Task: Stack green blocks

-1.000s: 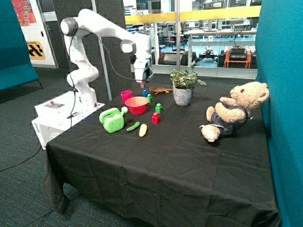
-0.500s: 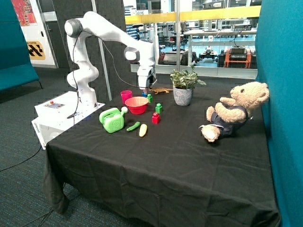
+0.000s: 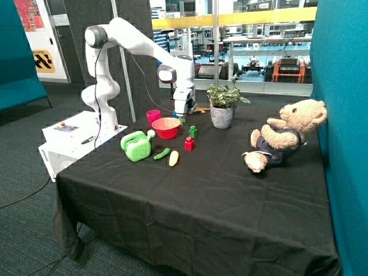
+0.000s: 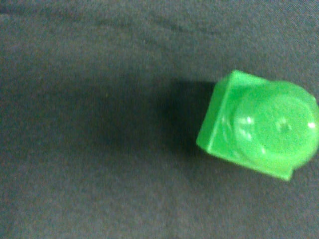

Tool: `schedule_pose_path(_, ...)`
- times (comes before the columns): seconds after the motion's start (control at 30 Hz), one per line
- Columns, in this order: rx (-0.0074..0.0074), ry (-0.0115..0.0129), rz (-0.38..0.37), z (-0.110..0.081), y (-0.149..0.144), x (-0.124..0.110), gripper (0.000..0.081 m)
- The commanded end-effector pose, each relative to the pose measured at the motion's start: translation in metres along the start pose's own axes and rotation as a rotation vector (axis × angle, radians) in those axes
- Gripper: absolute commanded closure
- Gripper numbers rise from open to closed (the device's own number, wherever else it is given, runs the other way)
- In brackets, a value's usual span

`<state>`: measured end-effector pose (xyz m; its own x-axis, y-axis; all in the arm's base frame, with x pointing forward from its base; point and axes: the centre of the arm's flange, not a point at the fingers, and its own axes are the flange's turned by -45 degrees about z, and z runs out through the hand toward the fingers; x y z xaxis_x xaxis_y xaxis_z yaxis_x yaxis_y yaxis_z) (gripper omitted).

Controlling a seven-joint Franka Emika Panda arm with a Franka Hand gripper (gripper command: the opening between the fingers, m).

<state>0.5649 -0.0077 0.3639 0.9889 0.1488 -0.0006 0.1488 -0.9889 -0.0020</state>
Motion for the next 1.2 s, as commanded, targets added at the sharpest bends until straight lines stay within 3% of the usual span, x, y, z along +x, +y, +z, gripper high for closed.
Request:
schedule_pose_path(0.0, -0.0020, 0.0006, -0.002, 0.015, -0.002, 0.015, 0.0088)
schedule_pose_path(0.47, -0.0020, 0.0006, -0.024, 0.024, -0.012, 0.020, 0.0083)
schedule_pose_path(0.83, -0.0020, 0.0006, -0.020, 0.034, -0.006, 0.024, 0.0126)
schedule_pose_path(0.97, -0.0020, 0.0006, -0.019, 0.035, -0.002, 0.026, 0.0062)
schedule_pose_path(1.03, -0.0020, 0.0006, -0.018, 0.035, 0.000, 0.027, 0.0085)
schedule_pose_path(1.17, -0.0020, 0.0006, -0.016, 0.036, 0.003, 0.028, 0.0036)
